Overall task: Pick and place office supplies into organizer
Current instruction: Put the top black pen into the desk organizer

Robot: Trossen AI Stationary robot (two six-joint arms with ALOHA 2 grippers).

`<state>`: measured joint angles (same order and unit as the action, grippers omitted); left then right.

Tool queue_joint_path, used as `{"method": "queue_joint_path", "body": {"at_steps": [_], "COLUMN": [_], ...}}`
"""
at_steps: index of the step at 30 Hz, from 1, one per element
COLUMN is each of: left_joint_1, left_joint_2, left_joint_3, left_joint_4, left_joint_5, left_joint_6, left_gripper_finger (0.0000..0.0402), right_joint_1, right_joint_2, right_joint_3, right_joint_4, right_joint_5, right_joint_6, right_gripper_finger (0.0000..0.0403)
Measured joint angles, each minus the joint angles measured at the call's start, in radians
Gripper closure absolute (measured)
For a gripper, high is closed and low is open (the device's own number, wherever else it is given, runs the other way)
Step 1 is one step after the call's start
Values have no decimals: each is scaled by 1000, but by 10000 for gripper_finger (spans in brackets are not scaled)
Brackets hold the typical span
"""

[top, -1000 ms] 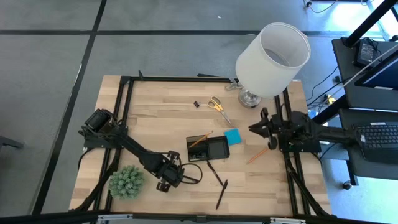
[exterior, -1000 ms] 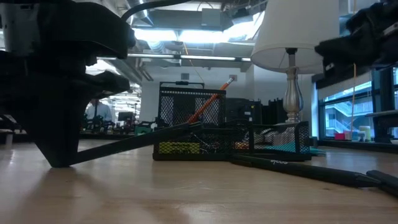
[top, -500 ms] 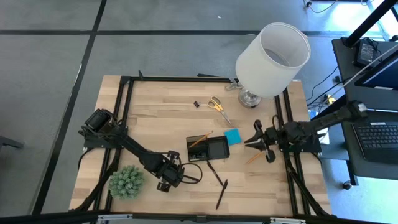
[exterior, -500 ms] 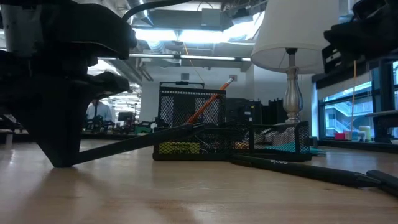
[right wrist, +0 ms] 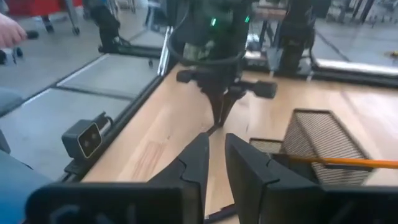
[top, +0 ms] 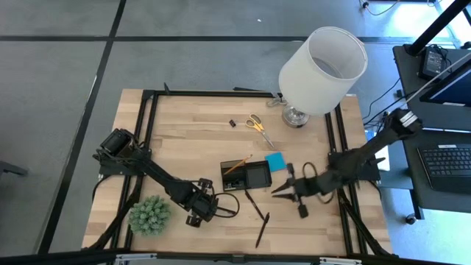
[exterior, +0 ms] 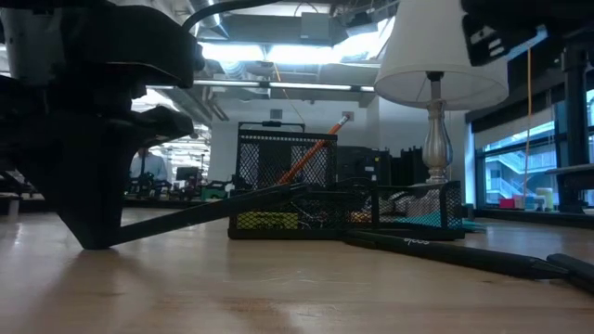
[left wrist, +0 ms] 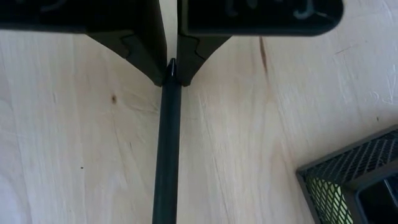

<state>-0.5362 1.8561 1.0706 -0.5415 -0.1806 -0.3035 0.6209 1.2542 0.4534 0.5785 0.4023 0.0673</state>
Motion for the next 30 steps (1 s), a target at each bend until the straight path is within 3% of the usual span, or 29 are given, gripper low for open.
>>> {"method": "queue_joint_path", "body": {"at_steps": [9,19,24,30], "left_joint_1": [-8,-26,-39,-60], "left_joint_2": [0,0,0,1], "left_joint_3": [0,0,0,0], "left_joint_4": [0,0,0,0], "left_joint_5": [-13,-29,-37,-68], "left_joint_6": [2,-26,-51,-83], "left_gripper_finger": [391,391,391,391], "right_joint_1": [0,-1,-5,-5], "right_joint_2": [340,635,719,727], "right_joint_3": [197,418,501,550], "right_joint_4": [0,-10,-49,-119], "right_joint_5": [-3,-3,-3,-3], "right_joint_6": [55,-72,-50,-50], "right_gripper_finger": [345,345,345,345]}}
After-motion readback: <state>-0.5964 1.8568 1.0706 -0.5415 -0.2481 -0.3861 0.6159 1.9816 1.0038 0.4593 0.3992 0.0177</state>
